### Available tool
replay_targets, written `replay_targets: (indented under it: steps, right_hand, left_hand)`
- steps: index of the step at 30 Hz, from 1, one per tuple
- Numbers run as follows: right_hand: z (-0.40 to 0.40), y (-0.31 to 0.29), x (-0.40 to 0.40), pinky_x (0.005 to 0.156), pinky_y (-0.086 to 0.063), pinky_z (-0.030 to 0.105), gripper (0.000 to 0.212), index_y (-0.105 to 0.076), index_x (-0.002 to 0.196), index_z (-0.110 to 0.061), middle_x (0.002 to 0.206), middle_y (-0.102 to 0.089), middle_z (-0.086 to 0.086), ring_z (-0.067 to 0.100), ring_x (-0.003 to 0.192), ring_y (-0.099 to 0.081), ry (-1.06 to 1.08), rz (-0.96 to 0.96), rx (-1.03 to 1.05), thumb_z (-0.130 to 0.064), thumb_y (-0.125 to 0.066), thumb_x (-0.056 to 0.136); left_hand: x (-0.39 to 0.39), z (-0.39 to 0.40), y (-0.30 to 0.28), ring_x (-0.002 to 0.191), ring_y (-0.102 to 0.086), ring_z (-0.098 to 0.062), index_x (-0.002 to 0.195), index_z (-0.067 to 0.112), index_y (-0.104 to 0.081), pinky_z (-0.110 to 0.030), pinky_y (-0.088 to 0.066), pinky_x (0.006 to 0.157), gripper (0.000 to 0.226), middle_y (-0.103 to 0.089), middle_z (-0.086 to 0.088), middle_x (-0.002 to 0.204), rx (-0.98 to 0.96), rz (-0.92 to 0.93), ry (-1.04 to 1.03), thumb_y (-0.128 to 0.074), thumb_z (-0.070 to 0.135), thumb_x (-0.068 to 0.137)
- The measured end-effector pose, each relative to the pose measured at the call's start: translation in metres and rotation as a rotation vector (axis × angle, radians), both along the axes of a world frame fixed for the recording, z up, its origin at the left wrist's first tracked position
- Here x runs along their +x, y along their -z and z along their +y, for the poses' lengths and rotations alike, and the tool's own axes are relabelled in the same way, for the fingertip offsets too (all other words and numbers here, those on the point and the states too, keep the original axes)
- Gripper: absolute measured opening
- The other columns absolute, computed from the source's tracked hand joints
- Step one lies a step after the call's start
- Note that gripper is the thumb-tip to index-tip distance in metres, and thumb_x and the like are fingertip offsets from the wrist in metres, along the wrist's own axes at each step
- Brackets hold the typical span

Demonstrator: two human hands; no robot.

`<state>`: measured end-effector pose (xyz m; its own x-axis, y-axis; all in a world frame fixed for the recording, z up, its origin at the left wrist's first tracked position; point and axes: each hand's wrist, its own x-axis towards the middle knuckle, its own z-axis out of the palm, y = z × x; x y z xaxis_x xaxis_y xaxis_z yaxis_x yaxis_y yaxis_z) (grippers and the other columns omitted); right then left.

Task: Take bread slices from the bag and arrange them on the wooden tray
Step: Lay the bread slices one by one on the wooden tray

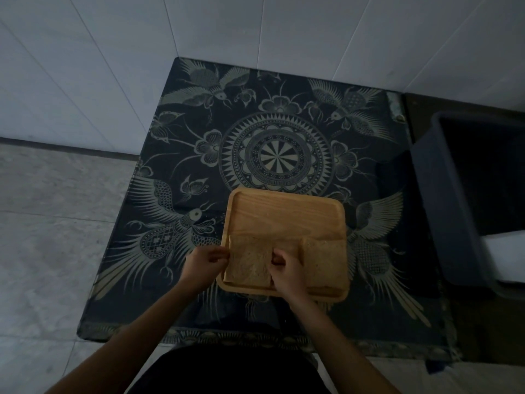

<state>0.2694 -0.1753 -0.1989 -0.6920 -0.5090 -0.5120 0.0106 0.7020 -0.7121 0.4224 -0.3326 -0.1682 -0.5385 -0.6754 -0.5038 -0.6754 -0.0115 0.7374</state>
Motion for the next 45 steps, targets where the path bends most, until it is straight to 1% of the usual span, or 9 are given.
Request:
replay_targets:
  steps: [2, 5, 10, 17, 24, 28, 32, 41, 45]
  right_hand:
    - [0.001, 0.000, 0.000, 0.083, -0.053, 0.021, 0.043, -0.058, 0.140, -0.017, 0.129, -0.065, 0.001, 0.010, 0.103, -0.064, -0.009, 0.013, -0.005, -0.024, -0.065, 0.099]
    - [0.001, 0.000, 0.000, 0.075, -0.049, 0.016, 0.044, -0.056, 0.141, -0.018, 0.125, -0.065, -0.001, 0.009, 0.099, -0.064, -0.009, 0.006, 0.002, -0.021, -0.065, 0.098]
    - [0.003, 0.000, 0.000, 0.086, -0.056, 0.027, 0.045, -0.056, 0.142, -0.019, 0.124, -0.064, -0.001, 0.012, 0.103, -0.065, -0.027, 0.003, 0.002, -0.026, -0.066, 0.098]
    - [0.005, 0.002, 0.000, 0.093, -0.055, 0.032, 0.046, -0.055, 0.143, -0.021, 0.114, -0.062, -0.006, 0.012, 0.105, -0.061, -0.080, 0.036, 0.017, -0.021, -0.064, 0.098]
    - [0.006, 0.000, 0.000, 0.074, -0.046, 0.014, 0.046, -0.053, 0.144, -0.022, 0.105, -0.057, -0.010, 0.003, 0.091, -0.057, -0.104, 0.030, 0.048, -0.022, -0.063, 0.099]
    - [0.006, -0.002, 0.001, 0.081, -0.046, 0.019, 0.046, -0.053, 0.144, -0.020, 0.108, -0.059, -0.007, 0.007, 0.095, -0.057, -0.103, 0.026, 0.049, -0.021, -0.064, 0.099]
    - [0.008, -0.002, 0.002, 0.078, -0.045, 0.018, 0.046, -0.053, 0.143, -0.021, 0.106, -0.058, -0.008, 0.007, 0.095, -0.058, -0.109, 0.004, 0.048, -0.022, -0.064, 0.099]
    - [0.013, -0.009, -0.007, 0.079, -0.050, 0.022, 0.046, -0.052, 0.143, -0.025, 0.112, -0.060, -0.009, 0.006, 0.099, -0.061, -0.115, -0.098, 0.017, -0.024, -0.063, 0.098]
    - [0.021, -0.027, -0.025, 0.069, -0.046, 0.012, 0.033, -0.061, 0.131, -0.025, 0.109, -0.062, -0.014, -0.006, 0.093, -0.058, -0.114, -0.050, -0.035, -0.023, -0.063, 0.099]
  left_hand:
    - [0.000, -0.001, 0.002, 0.098, -0.072, -0.010, 0.114, 0.013, -0.075, -0.032, -0.058, 0.093, 0.029, -0.078, -0.001, 0.105, -0.006, 0.007, 0.041, -0.069, 0.006, 0.086]
    - [0.005, -0.002, 0.003, 0.094, -0.070, -0.004, 0.116, 0.011, -0.074, -0.014, -0.055, 0.083, 0.030, -0.077, 0.000, 0.106, -0.076, 0.018, 0.127, -0.071, 0.006, 0.087]
    - [0.017, -0.004, 0.006, 0.092, -0.069, 0.000, 0.118, 0.010, -0.072, -0.002, -0.051, 0.073, 0.037, -0.077, -0.003, 0.105, -0.136, 0.008, 0.274, -0.073, 0.004, 0.082]
    - [0.023, 0.003, 0.012, 0.105, -0.070, -0.008, 0.118, 0.012, -0.072, -0.027, -0.061, 0.086, 0.036, -0.076, 0.000, 0.107, -0.115, 0.001, 0.275, -0.076, 0.009, 0.083]
    - [0.022, 0.005, 0.014, 0.106, -0.069, -0.006, 0.117, 0.012, -0.072, -0.020, -0.059, 0.083, 0.033, -0.075, 0.001, 0.110, -0.117, -0.001, 0.277, -0.076, 0.011, 0.084]
    - [0.021, 0.005, 0.012, 0.102, -0.070, -0.004, 0.116, 0.012, -0.072, -0.004, -0.052, 0.075, 0.030, -0.076, 0.001, 0.106, -0.123, -0.008, 0.266, -0.075, 0.010, 0.085]
    - [0.021, 0.006, 0.011, 0.096, -0.069, -0.002, 0.114, 0.011, -0.073, 0.000, -0.049, 0.072, 0.027, -0.077, 0.000, 0.103, -0.145, -0.015, 0.263, -0.073, 0.010, 0.086]
    - [0.014, 0.010, 0.004, 0.094, -0.073, -0.010, 0.110, 0.014, -0.074, -0.013, -0.052, 0.074, 0.023, -0.079, -0.003, 0.101, -0.199, -0.082, 0.232, -0.072, 0.020, 0.089]
    - [-0.003, 0.008, -0.010, 0.086, -0.072, -0.013, 0.113, 0.013, -0.072, -0.026, -0.057, 0.075, 0.026, -0.078, -0.004, 0.101, -0.278, -0.108, 0.227, -0.068, 0.026, 0.091]
